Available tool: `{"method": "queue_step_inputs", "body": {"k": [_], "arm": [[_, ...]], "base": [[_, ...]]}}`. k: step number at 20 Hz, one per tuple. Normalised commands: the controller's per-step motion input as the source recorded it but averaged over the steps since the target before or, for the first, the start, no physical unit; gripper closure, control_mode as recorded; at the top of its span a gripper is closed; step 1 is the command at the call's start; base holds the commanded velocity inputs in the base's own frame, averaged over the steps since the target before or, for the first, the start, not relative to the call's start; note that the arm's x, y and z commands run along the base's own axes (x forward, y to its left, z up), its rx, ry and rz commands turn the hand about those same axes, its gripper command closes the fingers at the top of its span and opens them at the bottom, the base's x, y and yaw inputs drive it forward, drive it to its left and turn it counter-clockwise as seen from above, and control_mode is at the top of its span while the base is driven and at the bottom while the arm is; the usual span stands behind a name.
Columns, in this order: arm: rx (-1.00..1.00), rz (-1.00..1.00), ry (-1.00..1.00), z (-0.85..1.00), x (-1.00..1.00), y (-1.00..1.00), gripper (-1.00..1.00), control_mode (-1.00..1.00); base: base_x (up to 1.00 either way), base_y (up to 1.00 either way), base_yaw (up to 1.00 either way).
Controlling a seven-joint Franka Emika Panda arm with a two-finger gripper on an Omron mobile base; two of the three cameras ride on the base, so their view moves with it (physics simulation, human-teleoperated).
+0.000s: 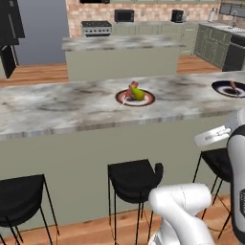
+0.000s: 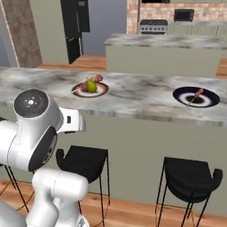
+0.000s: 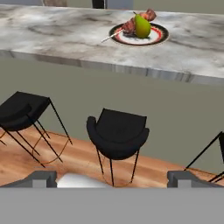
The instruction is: Pick up the pear and orange from the fridge and place one fruit on each plate on the dining counter.
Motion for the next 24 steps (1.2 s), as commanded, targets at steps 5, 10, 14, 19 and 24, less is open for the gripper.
{"method": "queue_step_inputs", "body": {"k": [5, 10, 14, 19, 24], "arm": [[0.00, 0.00, 0.00, 0.00, 0.00, 0.00, -1.00, 1.00], [0.00, 0.00, 0.00, 0.00, 0.00, 0.00, -1.00, 1.00], [0.00, 0.00, 0.00, 0.00, 0.00, 0.00, -1.00, 1.00], [0.00, 0.00, 0.00, 0.00, 0.00, 0.00, -1.00, 1.00], [0.00, 0.00, 0.00, 0.00, 0.00, 0.00, -1.00, 1.00]], "base": [[-0.12, -0.93, 0.00], [0.00, -1.00, 0.04], [0.00, -1.00, 0.05], [0.02, -1.00, 0.06], [0.10, -1.00, 0.08]]}}
